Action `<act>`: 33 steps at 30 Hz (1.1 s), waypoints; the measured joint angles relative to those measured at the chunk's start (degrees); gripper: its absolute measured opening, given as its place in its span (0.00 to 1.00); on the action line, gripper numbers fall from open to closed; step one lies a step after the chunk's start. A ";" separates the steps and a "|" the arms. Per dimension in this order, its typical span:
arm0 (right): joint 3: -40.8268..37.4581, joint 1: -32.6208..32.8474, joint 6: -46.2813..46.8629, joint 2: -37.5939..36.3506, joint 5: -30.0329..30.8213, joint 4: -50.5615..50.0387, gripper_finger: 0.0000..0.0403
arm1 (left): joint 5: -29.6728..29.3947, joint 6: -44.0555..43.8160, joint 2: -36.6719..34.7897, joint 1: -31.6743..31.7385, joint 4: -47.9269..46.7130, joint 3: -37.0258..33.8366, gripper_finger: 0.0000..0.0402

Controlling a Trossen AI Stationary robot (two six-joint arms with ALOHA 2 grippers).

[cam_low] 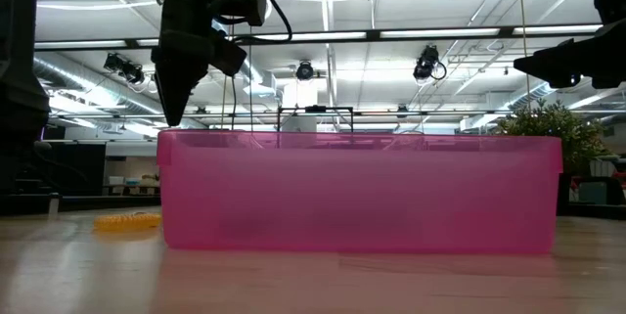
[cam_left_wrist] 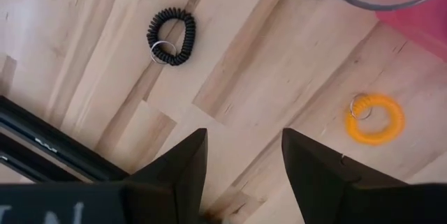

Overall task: Sort spring keychains
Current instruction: Put the black spring keychain into the red bin

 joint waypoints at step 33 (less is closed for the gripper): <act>0.00 0.00 0.00 0.00 -0.02 0.00 0.55 | 0.00 3.61 0.02 5.14 2.03 0.00 0.47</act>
